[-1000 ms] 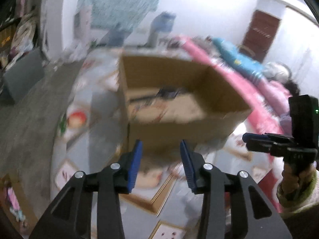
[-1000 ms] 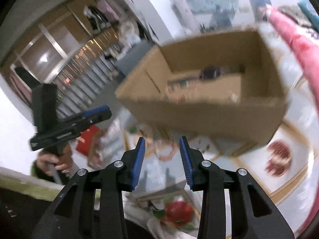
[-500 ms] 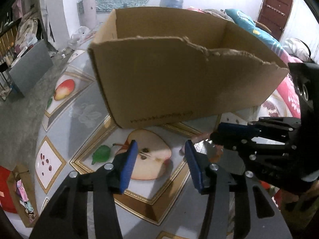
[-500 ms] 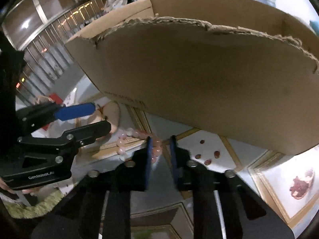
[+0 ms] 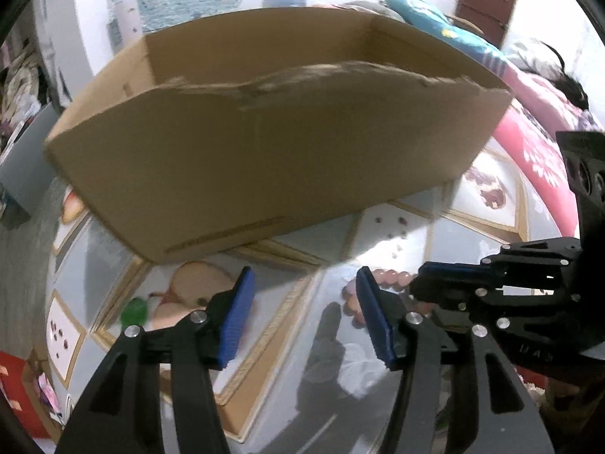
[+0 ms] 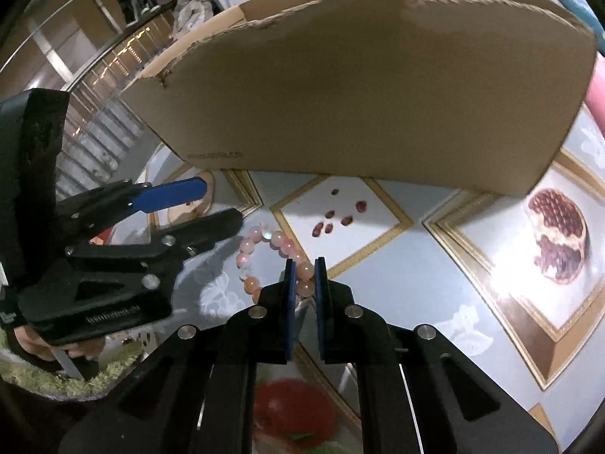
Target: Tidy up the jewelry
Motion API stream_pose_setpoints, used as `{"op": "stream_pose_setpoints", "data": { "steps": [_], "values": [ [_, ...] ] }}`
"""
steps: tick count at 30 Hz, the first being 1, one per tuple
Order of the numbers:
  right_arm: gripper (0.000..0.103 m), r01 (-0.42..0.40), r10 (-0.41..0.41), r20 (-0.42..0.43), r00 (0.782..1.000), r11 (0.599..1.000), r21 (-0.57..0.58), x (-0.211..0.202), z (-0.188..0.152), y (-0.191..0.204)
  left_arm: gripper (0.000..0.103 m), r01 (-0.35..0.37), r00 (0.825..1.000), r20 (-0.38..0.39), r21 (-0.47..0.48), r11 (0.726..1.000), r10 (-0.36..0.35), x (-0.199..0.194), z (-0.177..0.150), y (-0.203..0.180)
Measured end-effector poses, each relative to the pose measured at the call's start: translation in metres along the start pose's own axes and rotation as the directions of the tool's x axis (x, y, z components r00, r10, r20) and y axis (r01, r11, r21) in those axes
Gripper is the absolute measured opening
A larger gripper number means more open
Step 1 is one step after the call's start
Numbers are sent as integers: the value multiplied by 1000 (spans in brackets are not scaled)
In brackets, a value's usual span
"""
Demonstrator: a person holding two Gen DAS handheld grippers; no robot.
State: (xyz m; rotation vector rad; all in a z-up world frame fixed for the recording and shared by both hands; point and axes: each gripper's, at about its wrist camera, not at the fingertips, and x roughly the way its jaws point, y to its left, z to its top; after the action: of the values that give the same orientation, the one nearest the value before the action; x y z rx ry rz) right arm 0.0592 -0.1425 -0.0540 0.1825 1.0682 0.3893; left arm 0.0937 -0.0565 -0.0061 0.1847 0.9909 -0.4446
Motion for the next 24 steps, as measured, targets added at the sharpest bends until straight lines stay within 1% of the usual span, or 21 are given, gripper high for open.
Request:
{"op": "stream_pose_setpoints", "data": {
  "steps": [4,9,24],
  "values": [
    [8,-13,13,-2,1000,999,30,-2,-1,-6,54,-15,999,-36,56,998,17,11,1,-16],
    [8,-19,19,-6,1000,999,45,-5,-4,-10,54,-37,997,-63,72,997,42,18,0,-23],
    [8,-15,16,-11,1000,998,60,-12,-7,-15,54,-56,996,-65,77,995,62,18,-1,-28]
  ]
}}
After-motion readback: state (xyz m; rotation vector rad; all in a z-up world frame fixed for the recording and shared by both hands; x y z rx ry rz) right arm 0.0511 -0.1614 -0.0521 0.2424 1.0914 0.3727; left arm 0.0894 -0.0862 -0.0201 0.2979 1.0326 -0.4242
